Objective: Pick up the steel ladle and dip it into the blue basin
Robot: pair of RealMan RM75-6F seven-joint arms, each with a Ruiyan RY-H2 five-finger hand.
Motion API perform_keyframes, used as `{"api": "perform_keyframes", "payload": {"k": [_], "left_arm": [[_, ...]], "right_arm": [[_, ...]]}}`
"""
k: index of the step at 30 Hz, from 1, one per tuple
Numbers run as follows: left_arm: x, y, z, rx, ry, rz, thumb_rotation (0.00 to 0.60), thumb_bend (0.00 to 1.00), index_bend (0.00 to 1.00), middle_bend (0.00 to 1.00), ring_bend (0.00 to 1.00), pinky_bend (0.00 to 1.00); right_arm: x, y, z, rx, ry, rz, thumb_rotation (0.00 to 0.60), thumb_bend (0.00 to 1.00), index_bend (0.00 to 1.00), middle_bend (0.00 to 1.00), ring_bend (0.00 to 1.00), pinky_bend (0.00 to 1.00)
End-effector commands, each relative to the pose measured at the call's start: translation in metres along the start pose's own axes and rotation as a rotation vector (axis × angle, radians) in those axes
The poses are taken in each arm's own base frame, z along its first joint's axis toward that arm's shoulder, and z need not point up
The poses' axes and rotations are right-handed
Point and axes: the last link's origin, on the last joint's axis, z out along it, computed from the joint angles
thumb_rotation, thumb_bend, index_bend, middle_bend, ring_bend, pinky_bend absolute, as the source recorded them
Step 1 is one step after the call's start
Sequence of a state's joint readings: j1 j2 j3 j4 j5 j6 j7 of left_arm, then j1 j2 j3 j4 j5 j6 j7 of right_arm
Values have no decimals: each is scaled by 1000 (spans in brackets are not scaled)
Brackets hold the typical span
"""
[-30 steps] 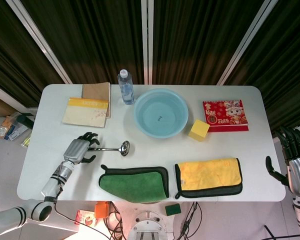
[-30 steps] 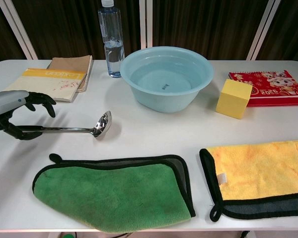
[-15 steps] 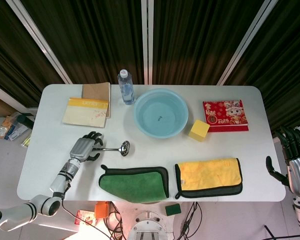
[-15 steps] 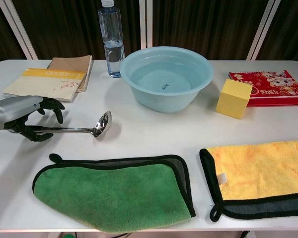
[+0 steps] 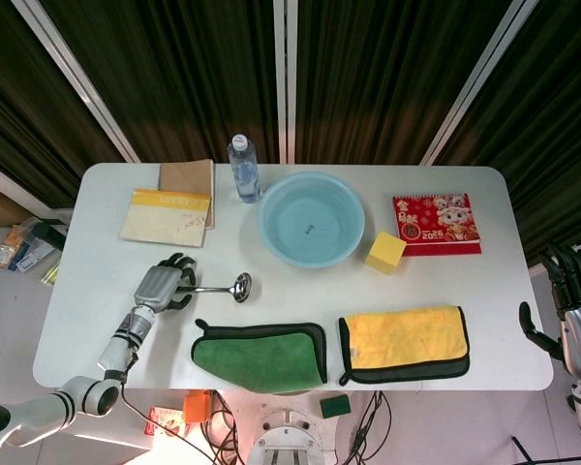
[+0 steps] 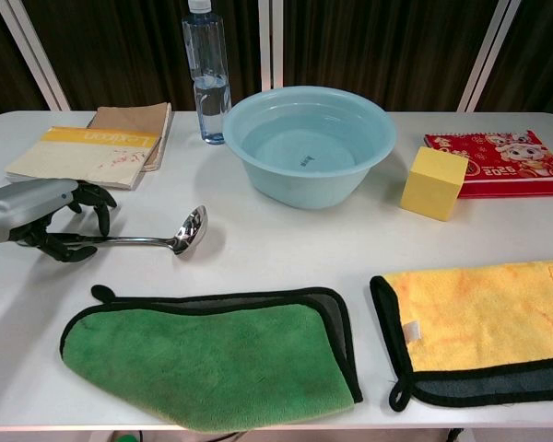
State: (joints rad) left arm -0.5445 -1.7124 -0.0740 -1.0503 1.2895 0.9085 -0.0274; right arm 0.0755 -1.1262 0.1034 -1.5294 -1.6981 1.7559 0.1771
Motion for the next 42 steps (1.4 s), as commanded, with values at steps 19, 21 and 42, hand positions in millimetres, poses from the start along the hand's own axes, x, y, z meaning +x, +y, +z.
{"api": "perform_keyframes", "payload": {"k": [19,21,42], "left_arm": [[-3,-4,4,15,-16,-6,600,352,529,220,93,227],[-3,-4,3,14,-12,-10,600,355,542,227,99,227],[35,10,-9,-138,107,-127,600,383,707,490,401,562]], "right_arm": [[-2,0,0,-5,-9,-8,600,543,0,0,0,0],[-2,0,0,-6,-9,-7,600,542,0,0,0,0],[-3,2,-1,5,-20,2,600,506,0,0,0,0]]}}
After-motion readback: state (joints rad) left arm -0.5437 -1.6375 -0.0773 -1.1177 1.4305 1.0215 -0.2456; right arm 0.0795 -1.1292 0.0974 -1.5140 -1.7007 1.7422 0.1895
